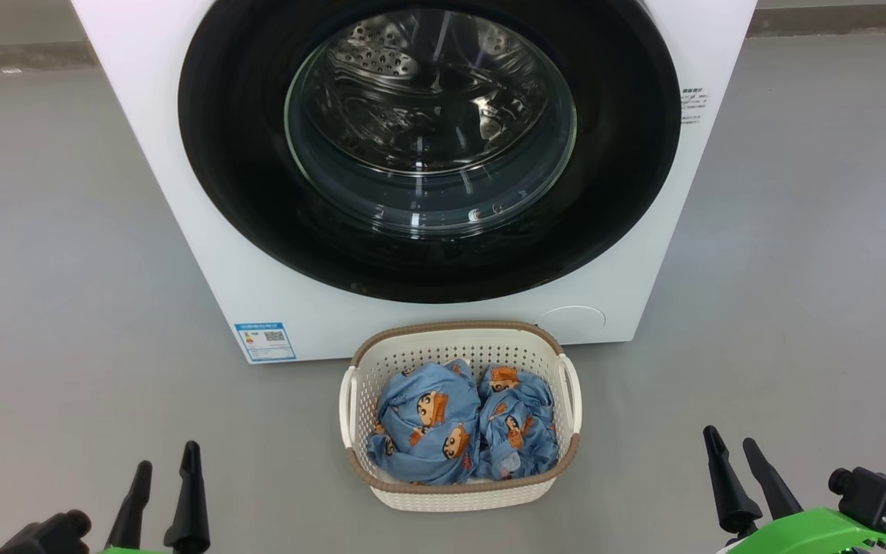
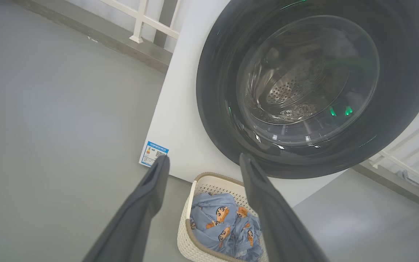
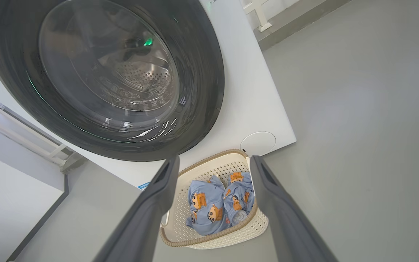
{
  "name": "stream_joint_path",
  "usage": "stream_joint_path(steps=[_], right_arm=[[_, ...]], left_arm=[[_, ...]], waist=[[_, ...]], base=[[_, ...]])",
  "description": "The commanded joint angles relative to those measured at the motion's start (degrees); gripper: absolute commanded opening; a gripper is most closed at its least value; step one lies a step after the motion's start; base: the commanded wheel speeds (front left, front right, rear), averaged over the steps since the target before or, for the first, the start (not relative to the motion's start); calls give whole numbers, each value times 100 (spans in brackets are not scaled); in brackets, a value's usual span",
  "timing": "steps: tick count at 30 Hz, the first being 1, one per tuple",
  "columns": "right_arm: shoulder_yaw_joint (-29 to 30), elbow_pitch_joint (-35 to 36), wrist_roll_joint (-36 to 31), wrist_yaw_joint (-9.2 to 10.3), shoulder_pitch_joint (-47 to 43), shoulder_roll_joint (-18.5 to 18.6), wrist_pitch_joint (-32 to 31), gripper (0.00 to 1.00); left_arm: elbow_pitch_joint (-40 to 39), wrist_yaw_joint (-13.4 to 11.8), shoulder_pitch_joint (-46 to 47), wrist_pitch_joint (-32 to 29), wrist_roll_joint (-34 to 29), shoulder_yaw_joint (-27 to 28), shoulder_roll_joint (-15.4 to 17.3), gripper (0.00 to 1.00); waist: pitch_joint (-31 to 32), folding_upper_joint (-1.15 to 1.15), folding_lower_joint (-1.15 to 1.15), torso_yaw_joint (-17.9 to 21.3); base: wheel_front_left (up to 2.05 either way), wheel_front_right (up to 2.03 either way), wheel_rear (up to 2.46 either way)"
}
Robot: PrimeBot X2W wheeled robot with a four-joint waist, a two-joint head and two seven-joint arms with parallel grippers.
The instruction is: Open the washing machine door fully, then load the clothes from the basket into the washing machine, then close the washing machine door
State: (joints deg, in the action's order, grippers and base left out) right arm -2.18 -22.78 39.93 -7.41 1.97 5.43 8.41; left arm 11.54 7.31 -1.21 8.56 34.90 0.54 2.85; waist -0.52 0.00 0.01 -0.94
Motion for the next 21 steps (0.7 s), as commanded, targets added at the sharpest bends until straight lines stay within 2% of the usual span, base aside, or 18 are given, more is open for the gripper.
stream_joint_path(steps=[1,21], right_arm=[[-122,105,-210,-5,260,59,97,100],[-126,11,-1490,-7,292,28,396,100]], left_arm=[[-189,10,99,89,-243,141,83,100],[-215,14,52,384,-1532,169,103,100]], waist=[[-2,0,0,4],[-32,0,0,39]], base=[[0,0,0],[0,0,0]])
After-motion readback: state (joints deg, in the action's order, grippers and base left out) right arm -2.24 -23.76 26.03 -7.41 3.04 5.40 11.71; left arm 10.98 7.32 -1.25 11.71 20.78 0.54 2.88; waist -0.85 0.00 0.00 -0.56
